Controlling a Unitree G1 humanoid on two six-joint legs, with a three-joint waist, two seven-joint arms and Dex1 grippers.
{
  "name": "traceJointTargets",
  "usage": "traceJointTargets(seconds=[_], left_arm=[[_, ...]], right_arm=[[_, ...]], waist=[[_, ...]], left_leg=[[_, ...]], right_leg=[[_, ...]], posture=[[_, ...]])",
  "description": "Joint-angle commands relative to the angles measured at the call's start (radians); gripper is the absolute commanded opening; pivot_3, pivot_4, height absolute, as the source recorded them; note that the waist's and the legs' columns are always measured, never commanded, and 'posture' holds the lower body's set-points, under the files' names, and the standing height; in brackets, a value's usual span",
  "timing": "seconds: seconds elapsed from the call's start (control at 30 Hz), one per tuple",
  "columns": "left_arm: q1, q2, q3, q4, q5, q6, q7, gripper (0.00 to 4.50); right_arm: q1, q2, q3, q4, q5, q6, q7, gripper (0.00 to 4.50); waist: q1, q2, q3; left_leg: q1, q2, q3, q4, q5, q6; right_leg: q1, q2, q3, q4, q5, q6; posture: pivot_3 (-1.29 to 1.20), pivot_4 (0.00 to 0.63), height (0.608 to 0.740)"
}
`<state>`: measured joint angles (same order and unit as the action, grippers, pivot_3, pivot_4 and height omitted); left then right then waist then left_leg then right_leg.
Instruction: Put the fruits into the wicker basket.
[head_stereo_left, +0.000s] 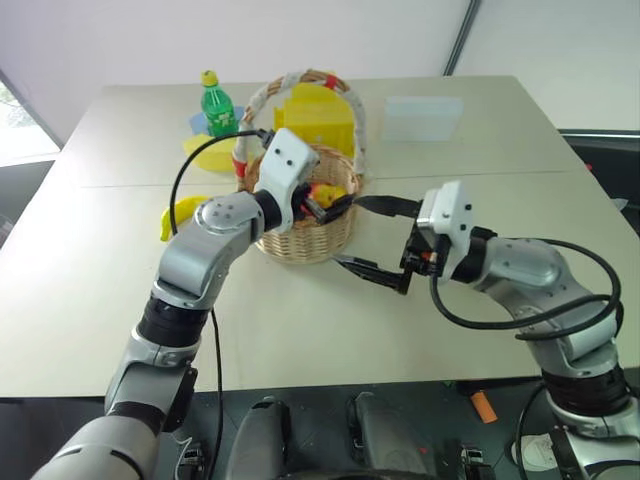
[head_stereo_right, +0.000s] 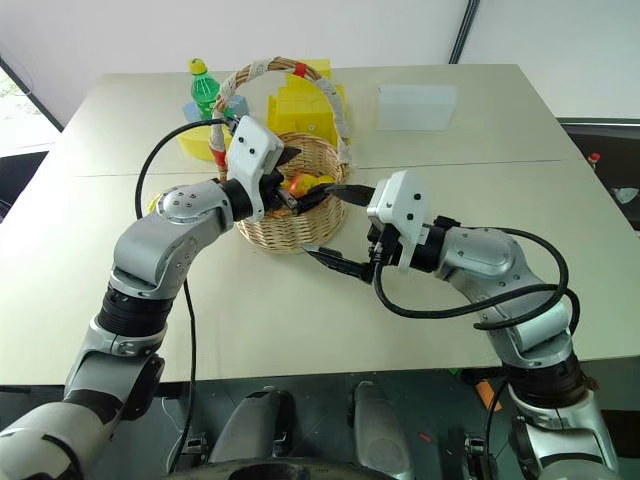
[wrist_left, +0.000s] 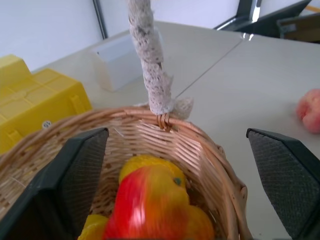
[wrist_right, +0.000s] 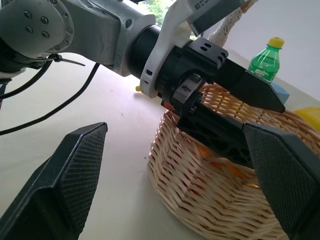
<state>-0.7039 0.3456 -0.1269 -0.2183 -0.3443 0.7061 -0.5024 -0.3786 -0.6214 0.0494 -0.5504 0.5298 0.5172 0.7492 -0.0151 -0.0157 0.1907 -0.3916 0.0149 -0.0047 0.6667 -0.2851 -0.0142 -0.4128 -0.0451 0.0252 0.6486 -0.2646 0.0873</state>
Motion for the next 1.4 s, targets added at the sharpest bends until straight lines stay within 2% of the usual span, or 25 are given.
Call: traceJointTargets(seconds=[0.03, 0.17, 0.27, 0.37, 0.47, 0.7, 0.87, 1.0, 1.27, 1.4], left_arm=[[0.031, 0.026, 0.143, -0.109, -0.121, -0.004, -0.052, 4.45], [0.137, 0.139, 0.329, -0.183, -0.268, 0.064, -0.114, 4.45], [0.262, 0.267, 0.458, -0.202, -0.321, 0.099, -0.166, 4.45], [0.329, 0.348, 0.501, -0.155, -0.277, 0.104, -0.134, 4.45], [0.349, 0.448, 0.418, -0.005, -0.085, 0.036, -0.063, 4.45], [0.17, 0.502, 0.187, 0.334, 0.116, -0.151, -0.17, 4.45], [-0.06, 0.448, 0.02, 0.675, 0.29, -0.313, -0.194, 4.45], [-0.188, 0.403, -0.08, 0.9, 0.409, -0.42, -0.217, 4.45], [-0.333, 0.352, -0.106, 1.168, 0.491, -0.541, -0.253, 4.45], [-0.356, 0.349, -0.092, 1.233, 0.507, -0.583, -0.241, 2.68]], right_arm=[[0.007, 0.005, -0.026, -0.042, 0.007, -0.009, -0.016, 4.5], [0.012, 0.004, -0.025, -0.036, 0.008, -0.014, -0.01, 4.5], [-0.002, 0.007, -0.018, -0.019, 0.007, -0.021, 0.002, 4.5], [-0.015, 0.012, -0.01, -0.004, 0.004, -0.027, 0.013, 4.5], [-0.037, 0.026, 0.008, 0.017, 0.001, -0.033, 0.029, 4.5], [-0.064, 0.05, 0.027, 0.039, -0.011, -0.039, 0.041, 4.5], [-0.054, 0.054, 0.024, 0.032, -0.018, -0.037, 0.031, 4.5], [-0.038, 0.055, 0.019, 0.011, -0.019, -0.03, 0.009, 4.5], [-0.013, 0.05, 0.013, -0.02, -0.015, -0.025, -0.023, 4.5], [-0.01, 0.052, 0.016, -0.023, -0.015, -0.027, -0.029, 4.5]], waist=[[0.0, 0.0, 0.0], [-0.005, 0.0, 0.0], [-0.004, 0.0, 0.0], [0.006, 0.0, 0.0], [0.007, 0.0, 0.0], [0.005, -0.001, 0.0], [0.004, -0.001, 0.0], [0.003, -0.001, 0.0], [0.001, -0.001, 0.001], [0.002, -0.001, 0.001]], left_leg=[[0.0, 0.0, 0.0, 0.0, 0.0, 0.0], [0.001, 0.002, 0.0, 0.0, 0.0, 0.0], [0.001, 0.002, 0.0, 0.0, 0.0, 0.0], [0.001, 0.001, 0.0, 0.0, 0.0, 0.0], [0.001, 0.0, -0.001, 0.0, 0.0, 0.0], [0.0, -0.001, -0.001, 0.0, 0.0, 0.0], [0.0, -0.002, 0.0, 0.0, 0.0, 0.0], [-0.001, -0.003, 0.001, 0.0, 0.0, 0.0], [-0.009, -0.002, 0.001, 0.001, 0.0, 0.0], [-0.014, -0.002, 0.001, 0.003, 0.001, -0.001]], right_leg=[[0.0, 0.0, 0.0, 0.0, 0.0, 0.0], [0.0, 0.0, 0.0, 0.001, 0.0, 0.0], [0.0, 0.0, 0.0, 0.001, 0.0, 0.0], [0.0, -0.001, -0.001, 0.001, 0.0, 0.0], [0.002, -0.002, -0.001, 0.0, 0.0, 0.0], [0.001, -0.002, -0.002, -0.001, 0.0, 0.0], [0.001, -0.001, -0.002, 0.0, 0.0, 0.0], [0.0, -0.001, -0.003, 0.0, 0.0, 0.0], [-0.01, 0.0, -0.002, 0.002, 0.0, 0.0], [-0.014, 0.0, -0.002, 0.003, 0.0, 0.0]], posture=[[0.0, 0.15, 0.74], [0.0, 0.15, 0.74], [0.0, 0.15, 0.74], [0.0, 0.15, 0.74], [0.0, 0.15, 0.74], [0.0, 0.15, 0.74], [0.0, 0.15, 0.74], [0.0, 0.15, 0.74], [0.0, 0.15, 0.74], [0.0, 0.15, 0.74]])
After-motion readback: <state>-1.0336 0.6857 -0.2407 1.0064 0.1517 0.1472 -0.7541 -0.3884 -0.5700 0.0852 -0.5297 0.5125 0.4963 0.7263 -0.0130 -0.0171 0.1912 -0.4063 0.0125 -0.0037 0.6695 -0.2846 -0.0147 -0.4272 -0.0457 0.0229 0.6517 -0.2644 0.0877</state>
